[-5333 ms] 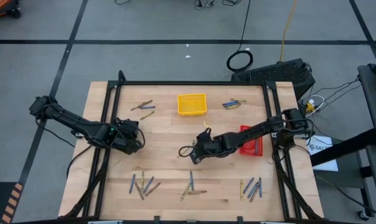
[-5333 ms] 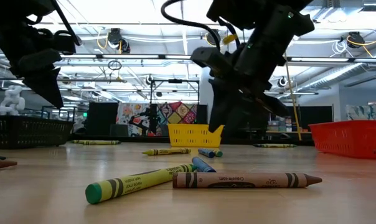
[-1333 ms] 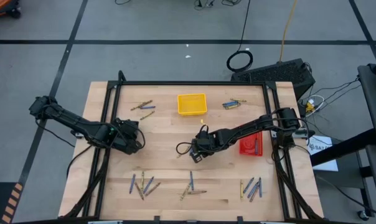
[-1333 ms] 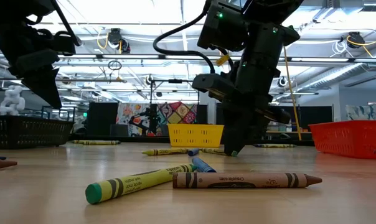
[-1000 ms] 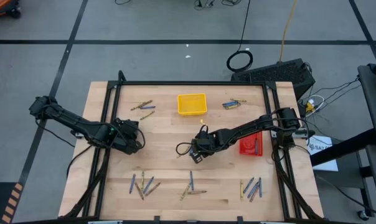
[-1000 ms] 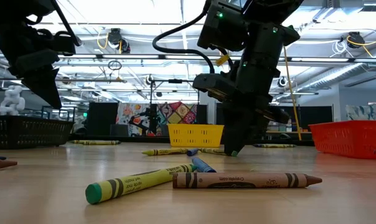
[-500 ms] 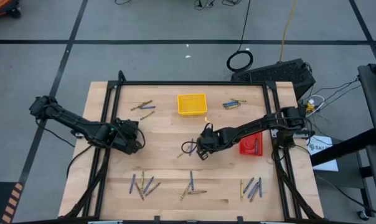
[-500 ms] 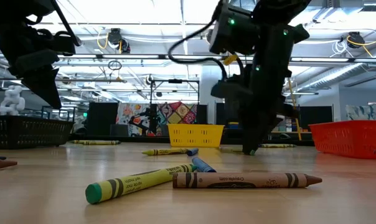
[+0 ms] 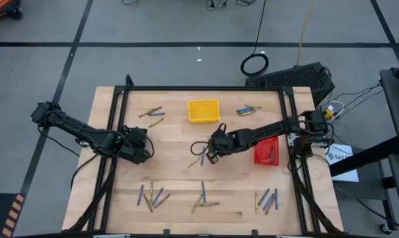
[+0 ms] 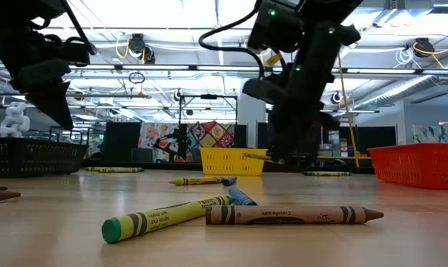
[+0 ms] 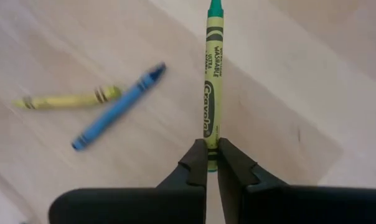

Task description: Sort crayons

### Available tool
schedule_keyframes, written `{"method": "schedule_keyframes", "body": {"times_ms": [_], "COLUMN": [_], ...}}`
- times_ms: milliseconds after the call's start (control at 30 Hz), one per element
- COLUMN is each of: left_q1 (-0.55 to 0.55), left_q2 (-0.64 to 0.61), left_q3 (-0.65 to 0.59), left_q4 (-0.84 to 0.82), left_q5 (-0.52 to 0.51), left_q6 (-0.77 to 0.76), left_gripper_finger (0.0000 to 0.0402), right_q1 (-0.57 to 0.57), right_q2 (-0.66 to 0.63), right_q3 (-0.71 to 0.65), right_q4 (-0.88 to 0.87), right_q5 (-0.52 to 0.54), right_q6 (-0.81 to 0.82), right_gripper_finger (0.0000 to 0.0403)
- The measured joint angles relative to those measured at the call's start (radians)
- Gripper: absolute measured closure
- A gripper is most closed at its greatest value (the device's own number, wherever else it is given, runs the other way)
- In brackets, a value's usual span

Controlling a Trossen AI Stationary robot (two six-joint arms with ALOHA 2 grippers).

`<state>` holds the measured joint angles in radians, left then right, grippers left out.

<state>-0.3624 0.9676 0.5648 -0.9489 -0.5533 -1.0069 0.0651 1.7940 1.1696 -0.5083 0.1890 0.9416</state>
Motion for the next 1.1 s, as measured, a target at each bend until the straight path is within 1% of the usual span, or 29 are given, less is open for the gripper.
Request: {"method": "schedule_keyframes", "body": {"times_ms": [167,233,400,633,1100], "left_q1": [0.0,0.0,0.0,0.0,0.0], "left_q2": [0.0,0.0,0.0,0.0,0.0], "left_q3": [0.0,0.0,0.0,0.0,0.0], "left_q4": [-0.001,-0.001,-0.001,-0.001,-0.001], "left_q5": [0.001,0.001,0.001,0.001,0.001], "left_q6": [0.0,0.0,0.001,0.0,0.0], "left_gripper_finger": [0.0324,0.0324,0.0324,0.0324,0.0324], "right_q1": [-0.035,-0.041,-0.061,-0.119,-0.273], "right_q2": [0.0,0.0,-0.001,-0.001,-0.002], "right_q3": [0.001,0.001,0.001,0.002,0.005], "right_q4": [0.049,0.052,0.066,0.112,0.205], "right_q5": [-0.012,-0.029,-0.033,0.018,0.017], "right_q6": [-0.056,-0.07,-0.115,-0.203,-0.321], "right_gripper_finger": [0.0402,0.0402,0.0402,0.0402,0.0402]}}
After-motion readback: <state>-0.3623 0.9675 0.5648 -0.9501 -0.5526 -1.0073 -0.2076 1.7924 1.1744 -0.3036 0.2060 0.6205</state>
